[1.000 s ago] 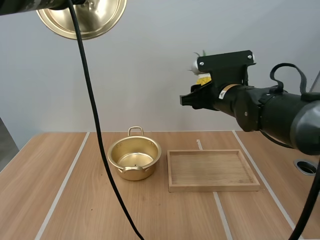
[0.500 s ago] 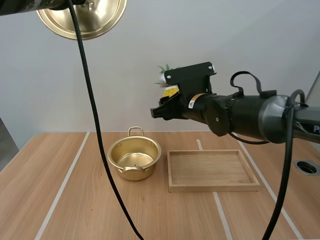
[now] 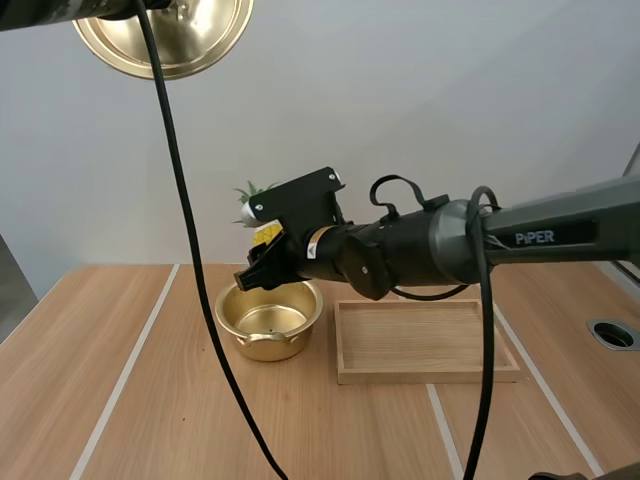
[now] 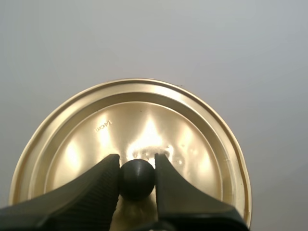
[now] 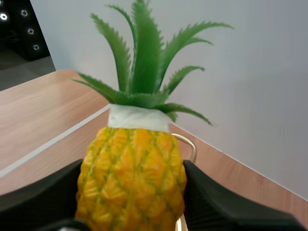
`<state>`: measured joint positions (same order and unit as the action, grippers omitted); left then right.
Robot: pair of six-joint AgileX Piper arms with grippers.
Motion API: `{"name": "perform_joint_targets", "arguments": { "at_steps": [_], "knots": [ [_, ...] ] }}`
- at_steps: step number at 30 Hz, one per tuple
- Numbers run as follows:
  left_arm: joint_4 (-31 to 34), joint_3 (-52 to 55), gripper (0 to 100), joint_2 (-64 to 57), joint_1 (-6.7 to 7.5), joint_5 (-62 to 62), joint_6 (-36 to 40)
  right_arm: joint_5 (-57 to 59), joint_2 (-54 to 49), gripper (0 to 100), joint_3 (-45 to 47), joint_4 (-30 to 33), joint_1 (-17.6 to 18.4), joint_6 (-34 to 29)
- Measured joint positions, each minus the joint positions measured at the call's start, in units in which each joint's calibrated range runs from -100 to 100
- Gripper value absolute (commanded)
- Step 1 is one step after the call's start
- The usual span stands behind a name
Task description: Open the pot, put the pineapple inside, and close it
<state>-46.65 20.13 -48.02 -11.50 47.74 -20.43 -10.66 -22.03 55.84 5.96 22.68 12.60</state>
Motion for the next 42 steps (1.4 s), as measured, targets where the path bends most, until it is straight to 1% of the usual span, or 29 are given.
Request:
{"name": "perform_joint_targets", "arguments": {
  "at_steps": [7,26,36,42],
  "knots": [
    [0.0,0.0,0,0.0,0.0,0.0,0.0,-4.07,4.89,0,0.0,0.1,0.43,0.0],
    [0.0,0.0,0,0.0,0.0,0.0,0.0,-10.13,17.76,0,0.0,1.31,0.43,-0.37],
    [0.0,0.0,0,0.0,0.0,0.0,0.0,-12.94,21.33,0,-0.15,2.05,0.43,-0.37],
    [0.0,0.0,0,0.0,0.0,0.0,0.0,-16.65,23.27,0,-0.15,2.19,-1.35,-0.37]
  ]
}}
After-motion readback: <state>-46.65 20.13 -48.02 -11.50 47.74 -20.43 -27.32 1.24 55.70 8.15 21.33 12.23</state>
